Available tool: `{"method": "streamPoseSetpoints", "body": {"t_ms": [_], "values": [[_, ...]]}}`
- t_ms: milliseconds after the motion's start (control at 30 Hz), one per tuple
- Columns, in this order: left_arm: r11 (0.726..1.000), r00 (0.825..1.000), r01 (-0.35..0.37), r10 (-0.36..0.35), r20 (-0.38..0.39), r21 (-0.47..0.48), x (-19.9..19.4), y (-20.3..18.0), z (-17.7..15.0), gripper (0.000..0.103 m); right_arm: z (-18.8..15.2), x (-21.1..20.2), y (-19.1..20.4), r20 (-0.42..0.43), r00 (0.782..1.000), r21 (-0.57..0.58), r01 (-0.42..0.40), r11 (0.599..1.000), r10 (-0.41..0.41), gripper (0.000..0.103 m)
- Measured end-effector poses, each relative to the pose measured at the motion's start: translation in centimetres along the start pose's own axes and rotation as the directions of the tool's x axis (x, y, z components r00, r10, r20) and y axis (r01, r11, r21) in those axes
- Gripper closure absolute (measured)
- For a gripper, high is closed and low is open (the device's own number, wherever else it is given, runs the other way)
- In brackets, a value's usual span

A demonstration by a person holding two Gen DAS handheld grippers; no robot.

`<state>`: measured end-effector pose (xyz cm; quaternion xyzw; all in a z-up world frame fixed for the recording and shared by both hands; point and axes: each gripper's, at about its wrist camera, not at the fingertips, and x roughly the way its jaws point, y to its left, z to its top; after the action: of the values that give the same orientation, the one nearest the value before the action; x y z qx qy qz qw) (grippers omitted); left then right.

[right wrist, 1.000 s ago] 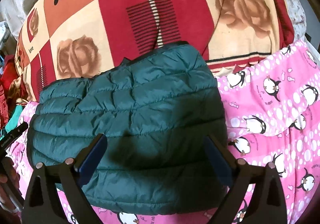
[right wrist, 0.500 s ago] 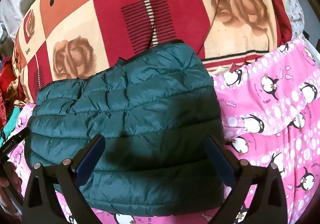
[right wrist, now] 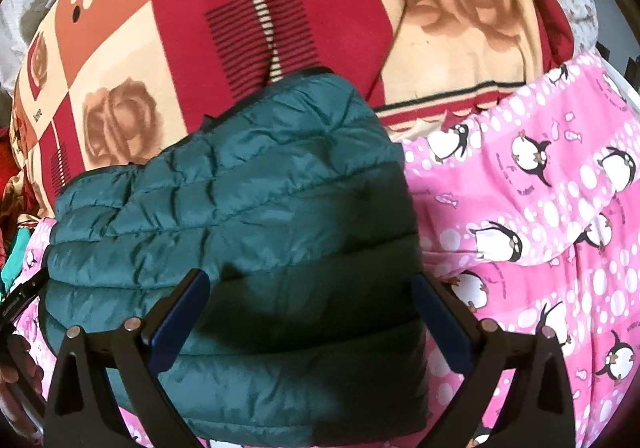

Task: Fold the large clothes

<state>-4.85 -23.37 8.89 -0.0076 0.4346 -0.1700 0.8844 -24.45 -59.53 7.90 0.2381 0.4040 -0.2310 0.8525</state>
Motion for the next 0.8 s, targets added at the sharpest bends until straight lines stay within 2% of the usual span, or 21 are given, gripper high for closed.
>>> {"method": "streamPoseSetpoints", "body": {"t_ms": [300, 467, 633, 700, 800], "values": [[0.998, 0.999, 0.038, -0.039, -0.007, -0.046, 1.0, 0.9, 0.3, 0.049, 0.0, 1.6, -1.4, -0.027, 0.999, 0.04, -0.018, 0.999, 0.019, 0.0], [0.992, 0.996, 0.082, -0.086, -0.031, -0.097, 1.9, 1.8, 0.3, 0.047, 0.1, 3.2, -2.0, -0.076, 0.994, 0.067, -0.068, 0.995, 0.073, 0.0], [0.979, 0.989, 0.128, -0.138, -0.056, -0.159, 3.2, 2.8, 0.2, 0.035, 0.3, 4.4, -2.3, -0.089, 0.988, 0.078, -0.12, 0.99, 0.127, 0.0], [0.971, 0.983, 0.158, -0.173, -0.069, -0.181, 3.8, 3.1, 0.1, 0.033, 0.5, 4.9, -2.1, -0.096, 0.986, 0.063, -0.132, 0.989, 0.137, 0.0], [0.941, 0.963, 0.223, -0.253, -0.093, -0.254, 5.1, 3.9, 0.0, 0.028, 1.1, 6.4, -2.3, -0.123, 0.974, 0.078, -0.184, 0.98, 0.192, 0.0]]}}
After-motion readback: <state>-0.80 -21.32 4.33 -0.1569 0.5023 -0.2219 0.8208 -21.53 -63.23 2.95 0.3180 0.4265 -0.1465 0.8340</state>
